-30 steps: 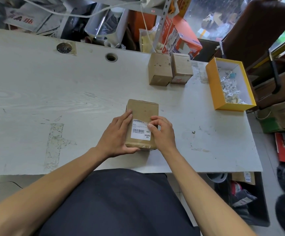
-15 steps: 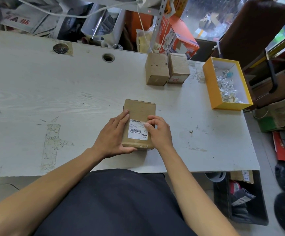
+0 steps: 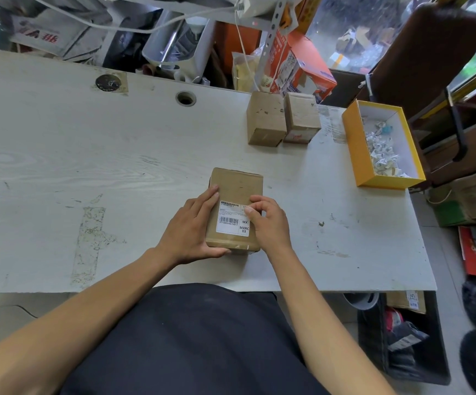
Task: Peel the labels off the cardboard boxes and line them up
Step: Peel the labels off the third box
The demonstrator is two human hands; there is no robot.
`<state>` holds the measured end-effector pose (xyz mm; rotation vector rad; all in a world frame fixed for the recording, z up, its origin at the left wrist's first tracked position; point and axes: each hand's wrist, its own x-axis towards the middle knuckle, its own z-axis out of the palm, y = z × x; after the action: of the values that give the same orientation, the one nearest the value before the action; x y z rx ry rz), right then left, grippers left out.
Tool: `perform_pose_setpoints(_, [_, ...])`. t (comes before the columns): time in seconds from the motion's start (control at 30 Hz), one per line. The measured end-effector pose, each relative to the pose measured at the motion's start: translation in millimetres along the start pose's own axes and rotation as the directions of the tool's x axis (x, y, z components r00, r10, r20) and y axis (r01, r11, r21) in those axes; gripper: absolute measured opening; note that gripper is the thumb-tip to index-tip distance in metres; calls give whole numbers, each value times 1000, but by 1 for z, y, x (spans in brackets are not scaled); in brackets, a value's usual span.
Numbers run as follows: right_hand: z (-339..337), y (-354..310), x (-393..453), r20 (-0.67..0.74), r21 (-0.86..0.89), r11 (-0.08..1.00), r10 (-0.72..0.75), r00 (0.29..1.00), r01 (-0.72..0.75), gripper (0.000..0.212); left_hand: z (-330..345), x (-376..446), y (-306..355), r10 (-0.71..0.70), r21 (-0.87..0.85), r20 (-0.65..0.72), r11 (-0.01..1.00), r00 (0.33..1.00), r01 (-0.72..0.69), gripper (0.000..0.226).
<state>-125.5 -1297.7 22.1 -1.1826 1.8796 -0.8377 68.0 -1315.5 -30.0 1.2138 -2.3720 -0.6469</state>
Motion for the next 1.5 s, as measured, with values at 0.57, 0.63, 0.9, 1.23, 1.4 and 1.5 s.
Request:
perform_pose_setpoints(0.57, [-1,-5,-1,3,30,999,35,999,-35,25,0,0,0,-16,3,4,1000,1000,16,122])
perform_pose_setpoints(0.63, [-1,-5,-1,3,31,999,38,999,-38,25,0,0,0,-21,4,5,1000,1000,21,123])
perform_pose_setpoints(0.9, [-1,-5,0,-1,41,998,40,999,-40,22,-1,0,1,-14,7,3,1000,1000,14,122])
perform_pose_setpoints(1.23, [-3,-13,-3,-2,-13,999,51,999,-51,23,-2,0,3,-14,9,-7,1000,1000,14,121])
perform_pose_setpoints(1.4, [-4,-16,-3,-2,-46,998,45,999,-45,23,-2,0,2,-14,14,-1,1000,1000,14,121])
perform_pose_setpoints(1.5, [-3,-15,-4,-5,-45,998,43,999,-43,24,-2,0,2,-13,11,1,1000,1000,13,120])
